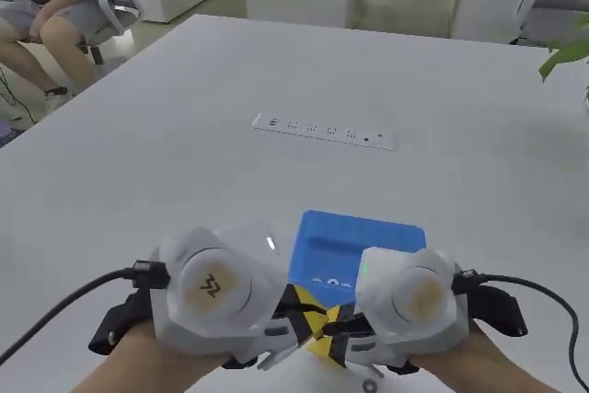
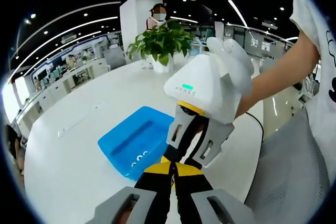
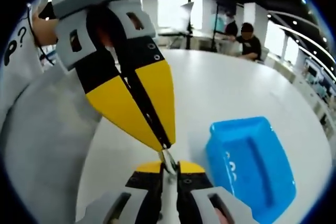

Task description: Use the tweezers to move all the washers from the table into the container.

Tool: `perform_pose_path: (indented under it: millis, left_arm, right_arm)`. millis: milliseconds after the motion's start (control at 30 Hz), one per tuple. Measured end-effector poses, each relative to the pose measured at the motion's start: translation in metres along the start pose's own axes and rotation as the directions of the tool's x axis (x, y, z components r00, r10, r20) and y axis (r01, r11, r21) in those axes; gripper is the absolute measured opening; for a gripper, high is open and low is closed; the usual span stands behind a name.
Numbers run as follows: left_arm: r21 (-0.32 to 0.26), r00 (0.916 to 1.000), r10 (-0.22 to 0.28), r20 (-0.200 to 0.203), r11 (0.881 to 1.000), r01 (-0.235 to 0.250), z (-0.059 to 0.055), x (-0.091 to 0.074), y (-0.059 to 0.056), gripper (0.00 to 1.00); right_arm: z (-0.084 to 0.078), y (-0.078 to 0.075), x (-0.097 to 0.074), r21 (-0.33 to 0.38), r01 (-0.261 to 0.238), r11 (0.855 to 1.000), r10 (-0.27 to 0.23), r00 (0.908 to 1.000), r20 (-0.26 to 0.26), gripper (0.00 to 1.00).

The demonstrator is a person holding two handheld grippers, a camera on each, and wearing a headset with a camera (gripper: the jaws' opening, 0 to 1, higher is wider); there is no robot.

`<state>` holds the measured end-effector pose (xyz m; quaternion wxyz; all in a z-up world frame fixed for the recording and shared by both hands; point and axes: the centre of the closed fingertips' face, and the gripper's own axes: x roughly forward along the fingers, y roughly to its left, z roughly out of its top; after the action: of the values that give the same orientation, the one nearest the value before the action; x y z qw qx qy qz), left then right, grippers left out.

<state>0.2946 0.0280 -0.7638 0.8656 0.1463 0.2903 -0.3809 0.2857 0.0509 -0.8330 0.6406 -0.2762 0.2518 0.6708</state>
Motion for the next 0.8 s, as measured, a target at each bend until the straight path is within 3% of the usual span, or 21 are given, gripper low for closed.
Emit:
perform_pose_path:
  millis: [67, 200, 433, 600, 633, 700, 800]
  left_arm:
    - [-0.050, 0.9998, 0.020, 0.001, 0.999, -0.020, 0.001, 0.001, 0.002, 0.00]
    - [-0.069, 0.9998, 0.018, 0.008, 0.997, -0.017, 0.002, -0.001, 0.001, 0.02]
    - [-0.148, 0.9964, 0.062, 0.058, 0.988, -0.053, 0.006, -0.020, -0.001, 0.22]
    - [-0.204, 0.9932, 0.103, 0.054, 0.975, -0.090, -0.004, -0.034, 0.001, 0.34]
    - [-0.217, 0.9887, 0.141, 0.052, 0.968, -0.126, -0.007, -0.039, 0.004, 0.35]
    - [-0.211, 0.9859, 0.159, 0.051, 0.967, -0.145, -0.011, -0.046, 0.002, 0.37]
    - [-0.233, 0.9715, 0.233, 0.041, 0.948, -0.218, -0.017, -0.059, 0.007, 0.52]
  right_arm:
    - [-0.001, 0.000, -0.002, 0.001, 0.015, 1.000, -0.015, 0.9999, 0.000, 0.05]
    - [0.000, 0.001, -0.008, 0.025, 0.033, 0.999, -0.033, 0.9993, 0.015, 0.05]
    - [0.008, -0.002, -0.025, 0.061, 0.058, 0.996, -0.061, 0.9972, 0.043, 0.05]
    - [0.014, -0.004, -0.036, 0.066, 0.074, 0.995, -0.078, 0.9952, 0.059, 0.05]
    - [0.015, -0.006, -0.039, 0.071, 0.077, 0.995, -0.082, 0.9945, 0.066, 0.05]
    - [0.019, -0.006, -0.044, 0.089, 0.077, 0.993, -0.084, 0.9932, 0.080, 0.05]
    - [0.023, -0.006, -0.051, 0.098, 0.084, 0.992, -0.093, 0.9908, 0.098, 0.05]
